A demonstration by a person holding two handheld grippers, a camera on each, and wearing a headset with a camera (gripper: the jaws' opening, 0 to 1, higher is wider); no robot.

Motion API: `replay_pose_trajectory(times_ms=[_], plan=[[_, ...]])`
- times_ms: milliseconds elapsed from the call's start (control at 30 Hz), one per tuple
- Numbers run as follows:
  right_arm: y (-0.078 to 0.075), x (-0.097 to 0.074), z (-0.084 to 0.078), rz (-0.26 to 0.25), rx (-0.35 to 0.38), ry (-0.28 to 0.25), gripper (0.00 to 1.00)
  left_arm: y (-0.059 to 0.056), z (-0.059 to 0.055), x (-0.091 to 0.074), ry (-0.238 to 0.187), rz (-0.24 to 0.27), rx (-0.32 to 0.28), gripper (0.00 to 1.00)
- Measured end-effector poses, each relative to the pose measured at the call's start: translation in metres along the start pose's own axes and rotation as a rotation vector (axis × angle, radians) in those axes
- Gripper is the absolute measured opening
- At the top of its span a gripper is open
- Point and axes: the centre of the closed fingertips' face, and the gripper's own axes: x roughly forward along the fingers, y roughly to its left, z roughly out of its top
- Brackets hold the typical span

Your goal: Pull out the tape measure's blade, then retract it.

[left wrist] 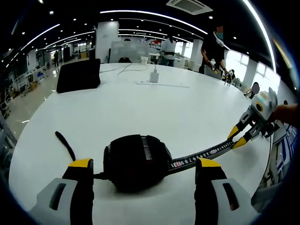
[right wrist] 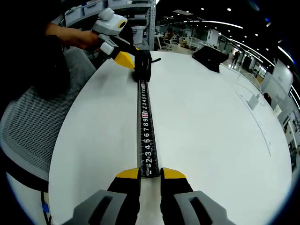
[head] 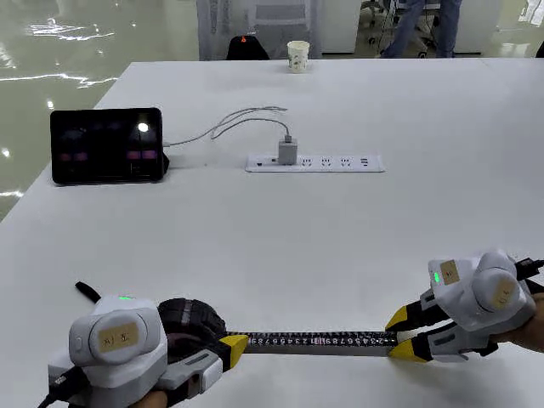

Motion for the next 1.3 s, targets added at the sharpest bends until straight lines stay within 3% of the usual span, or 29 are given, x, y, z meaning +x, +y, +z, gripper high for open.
replay_pose_trajectory(times_ms=[333, 800, 1300], plan=[[0.001, 0.0, 0.0, 0.014, -0.002, -0.001, 0.12, 0.003, 0.002, 0.012, 0.011, 0.023, -0.017, 0.78], [0.002, 0.0, 0.0, 0.023, -0.012, 0.003, 0.11, 0.011, -0.003, 0.018, 0.038, 0.063, -0.041, 0.65], [0.002, 0.0, 0.0, 0.023, -0.018, 0.019, 0.1, 0.011, -0.004, 0.02, 0.052, 0.083, -0.038, 0.63]])
